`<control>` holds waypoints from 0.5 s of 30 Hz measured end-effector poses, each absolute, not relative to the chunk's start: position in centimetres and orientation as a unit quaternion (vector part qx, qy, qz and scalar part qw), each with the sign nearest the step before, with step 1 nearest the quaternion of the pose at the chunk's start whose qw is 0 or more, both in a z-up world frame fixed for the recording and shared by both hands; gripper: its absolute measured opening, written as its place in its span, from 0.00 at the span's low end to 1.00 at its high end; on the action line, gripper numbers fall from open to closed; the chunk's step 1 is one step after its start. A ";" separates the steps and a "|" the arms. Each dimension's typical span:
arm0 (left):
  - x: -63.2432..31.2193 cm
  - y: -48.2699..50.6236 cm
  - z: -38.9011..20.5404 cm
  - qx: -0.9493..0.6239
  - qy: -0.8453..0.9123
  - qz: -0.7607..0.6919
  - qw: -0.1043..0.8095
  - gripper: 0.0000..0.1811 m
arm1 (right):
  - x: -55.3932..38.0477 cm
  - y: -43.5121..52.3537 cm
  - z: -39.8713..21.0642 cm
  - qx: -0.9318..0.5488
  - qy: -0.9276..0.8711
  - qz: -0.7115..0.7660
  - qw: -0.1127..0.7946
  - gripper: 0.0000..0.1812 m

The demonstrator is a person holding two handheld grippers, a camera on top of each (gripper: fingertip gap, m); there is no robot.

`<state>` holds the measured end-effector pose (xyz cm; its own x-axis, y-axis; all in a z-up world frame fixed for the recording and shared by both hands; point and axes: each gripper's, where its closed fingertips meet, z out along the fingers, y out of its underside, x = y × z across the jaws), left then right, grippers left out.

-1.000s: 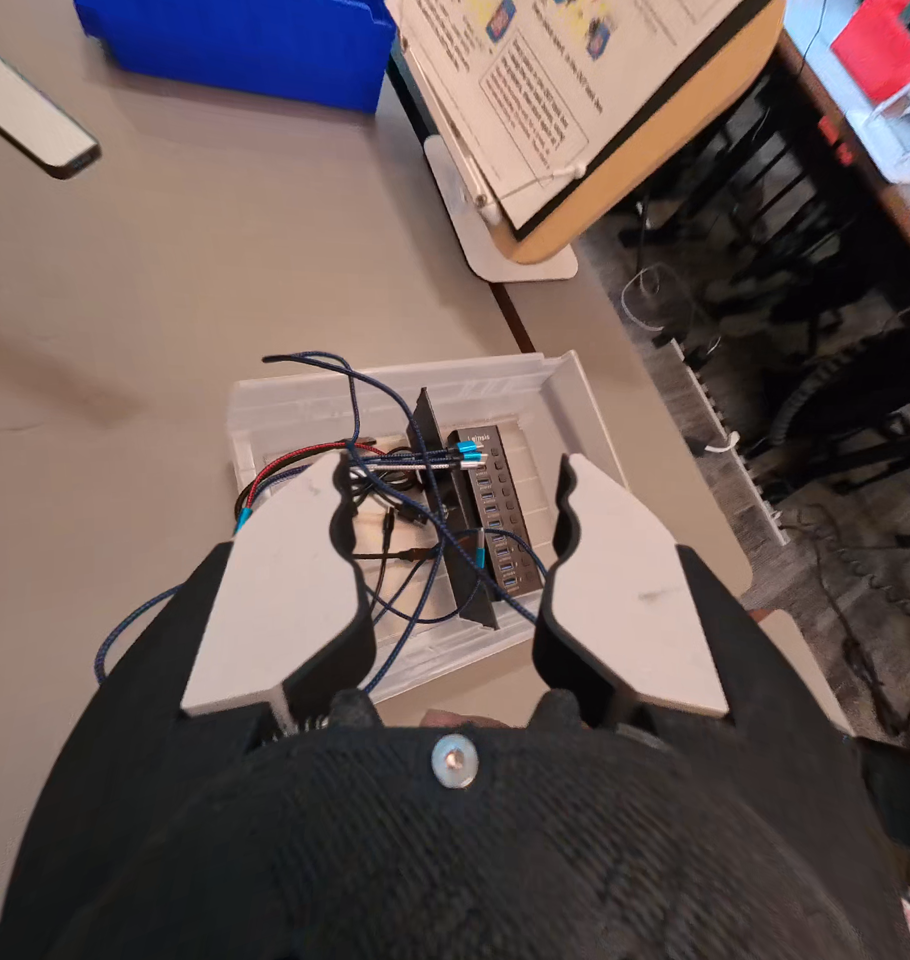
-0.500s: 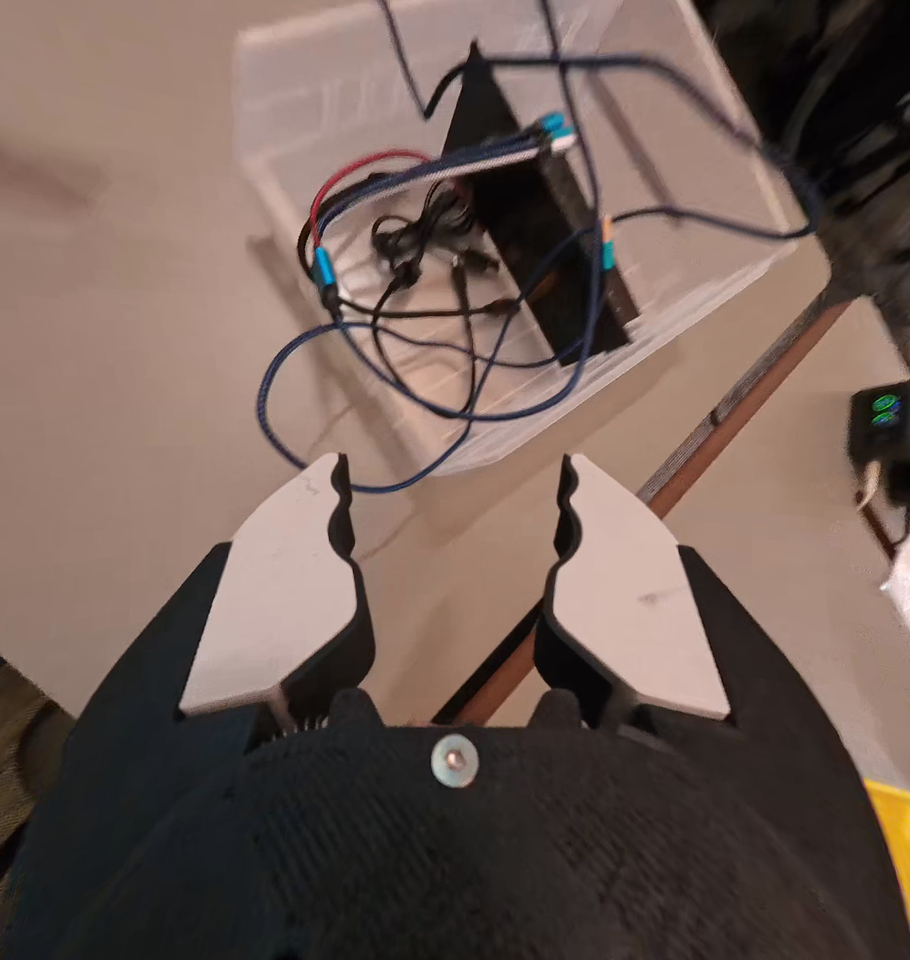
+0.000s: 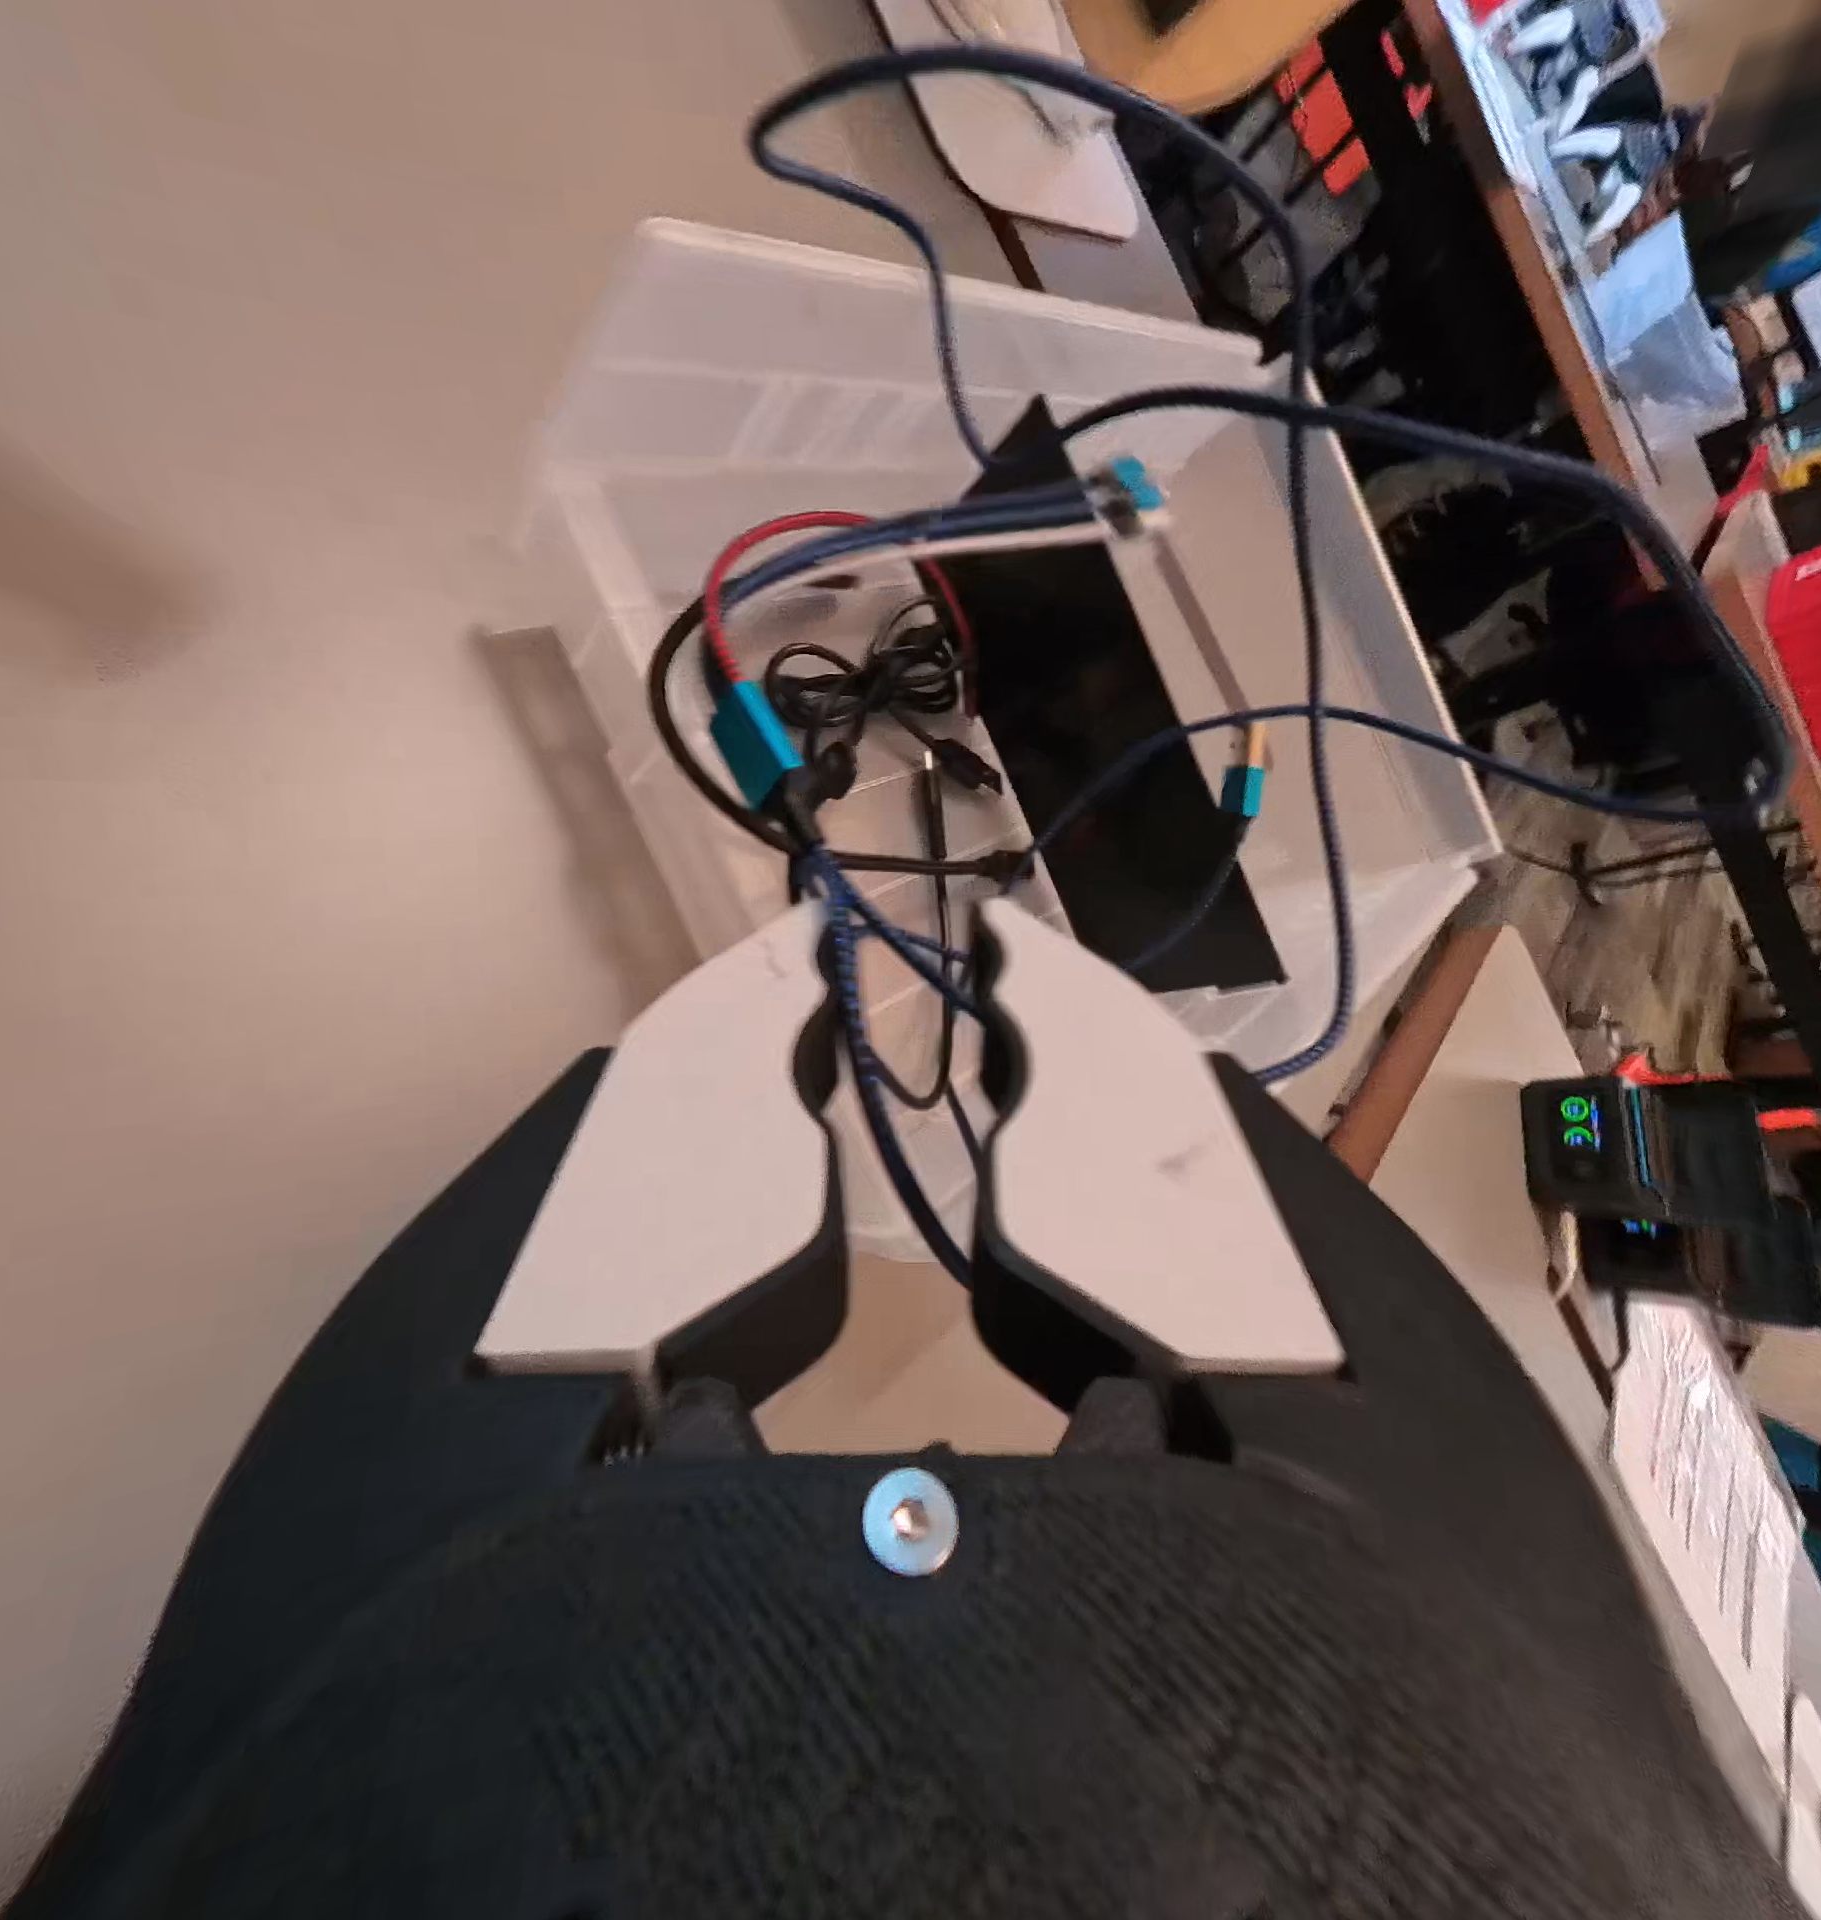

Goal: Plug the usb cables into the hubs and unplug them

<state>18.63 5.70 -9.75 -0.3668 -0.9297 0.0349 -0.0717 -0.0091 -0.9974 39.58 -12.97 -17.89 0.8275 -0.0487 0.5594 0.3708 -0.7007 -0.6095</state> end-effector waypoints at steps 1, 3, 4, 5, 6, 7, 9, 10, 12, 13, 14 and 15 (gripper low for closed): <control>18.9 5.6 -9.7 -0.417 0.598 -0.574 0.373 0.15 | 39.9 -12.9 -17.2 -0.880 -0.079 -0.284 0.373 0.22; 19.5 5.7 -9.7 -0.415 0.599 -0.573 0.374 0.15 | 39.2 -12.5 -14.1 -0.863 -0.064 -0.294 0.406 0.33; 19.6 5.7 -9.5 -0.410 0.600 -0.579 0.371 0.15 | 37.9 -12.0 -12.5 -0.852 -0.060 -0.277 0.440 0.37; 19.7 5.6 -9.3 -0.402 0.598 -0.589 0.366 0.15 | 36.4 -11.5 -10.9 -0.838 -0.064 -0.255 0.478 0.41; 19.9 5.5 -9.0 -0.393 0.595 -0.602 0.359 0.15 | 34.9 -11.0 -9.4 -0.821 -0.073 -0.226 0.519 0.42; 20.1 5.3 -8.8 -0.382 0.591 -0.621 0.346 0.15 | 33.3 -10.5 -8.0 -0.803 -0.084 -0.190 0.558 0.46; 20.7 5.2 -8.2 -0.370 0.570 -0.662 0.315 0.15 | 32.2 -10.5 -5.2 -0.767 -0.087 -0.161 0.615 0.49; 21.0 5.1 -7.7 -0.358 0.560 -0.683 0.302 0.15 | 33.5 -10.9 -3.8 -0.750 -0.063 -0.178 0.634 0.46; 21.7 5.1 -6.9 -0.343 0.542 -0.712 0.287 0.15 | 36.1 -11.0 -3.7 -0.761 -0.046 -0.182 0.621 0.45; 22.3 5.4 -6.8 -0.343 0.536 -0.716 0.286 0.15 | 36.7 -10.7 -5.1 -0.787 -0.051 -0.140 0.598 0.48; 22.9 5.6 -6.8 -0.346 0.532 -0.720 0.282 0.15 | 37.3 -10.5 -6.4 -0.810 -0.050 -0.101 0.575 0.49; 23.5 5.7 -6.8 -0.349 0.527 -0.725 0.275 0.15 | 38.2 -10.3 -6.7 -0.817 -0.034 -0.085 0.570 0.47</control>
<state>23.48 5.70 -6.83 -0.6051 -0.7661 0.2166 0.0306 -0.2943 -0.9552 38.18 -10.34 -6.73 0.9832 -0.0412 0.1776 0.1525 -0.3486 -0.9248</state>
